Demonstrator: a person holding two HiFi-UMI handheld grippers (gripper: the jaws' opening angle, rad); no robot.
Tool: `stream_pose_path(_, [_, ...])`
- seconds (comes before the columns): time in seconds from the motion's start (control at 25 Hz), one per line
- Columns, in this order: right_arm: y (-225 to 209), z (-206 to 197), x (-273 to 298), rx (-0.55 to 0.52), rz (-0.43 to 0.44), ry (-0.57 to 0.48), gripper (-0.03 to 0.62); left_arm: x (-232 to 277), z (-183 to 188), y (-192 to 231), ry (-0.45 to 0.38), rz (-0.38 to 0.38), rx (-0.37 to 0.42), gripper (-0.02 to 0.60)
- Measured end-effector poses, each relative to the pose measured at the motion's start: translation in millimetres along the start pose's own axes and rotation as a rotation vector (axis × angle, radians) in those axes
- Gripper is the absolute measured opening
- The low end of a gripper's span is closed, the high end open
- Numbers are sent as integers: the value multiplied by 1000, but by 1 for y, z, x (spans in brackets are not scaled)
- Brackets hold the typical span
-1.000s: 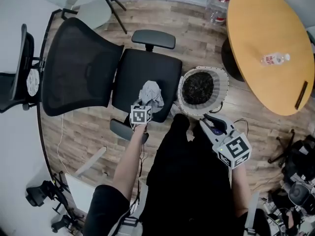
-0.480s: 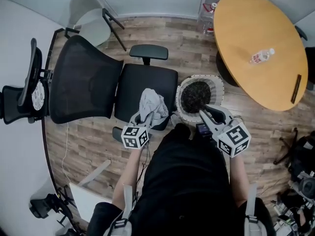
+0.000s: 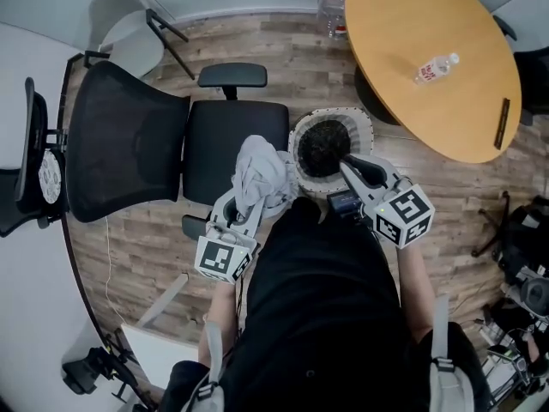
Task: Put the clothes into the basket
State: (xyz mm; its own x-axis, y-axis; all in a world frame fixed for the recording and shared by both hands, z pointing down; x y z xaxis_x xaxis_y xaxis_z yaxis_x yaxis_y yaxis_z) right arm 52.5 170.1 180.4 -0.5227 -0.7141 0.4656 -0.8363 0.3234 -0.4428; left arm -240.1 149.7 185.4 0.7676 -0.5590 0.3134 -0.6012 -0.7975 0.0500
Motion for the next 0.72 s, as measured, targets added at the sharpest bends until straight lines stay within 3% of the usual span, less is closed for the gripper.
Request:
stream_pose_path(0.28, [-21,-2,-20,26,-44,-3,60,22,16,-16,-9,-62,83,89])
stream_pose_path(0.52, [-36,1,-31,22,-21,10,58,41,18,-28,8,-52,61,89])
stream_pose_path(0.72, [-73,8,-48,11,25,50,59,80,15,-57,29,-27,16,89])
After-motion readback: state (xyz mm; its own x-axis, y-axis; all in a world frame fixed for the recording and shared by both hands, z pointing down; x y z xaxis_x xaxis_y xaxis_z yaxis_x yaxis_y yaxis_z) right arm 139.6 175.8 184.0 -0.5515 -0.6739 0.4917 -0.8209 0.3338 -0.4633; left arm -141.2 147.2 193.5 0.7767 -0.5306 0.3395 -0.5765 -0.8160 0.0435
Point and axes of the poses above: the fingertips, and each gripper's own axes: x forward along the fingers, y to its left, z out of its top, the point moved 9 cm from there along -x, backward along the fingers, and after that the axes turned 10 degrees about x, right-handed, at the moved point
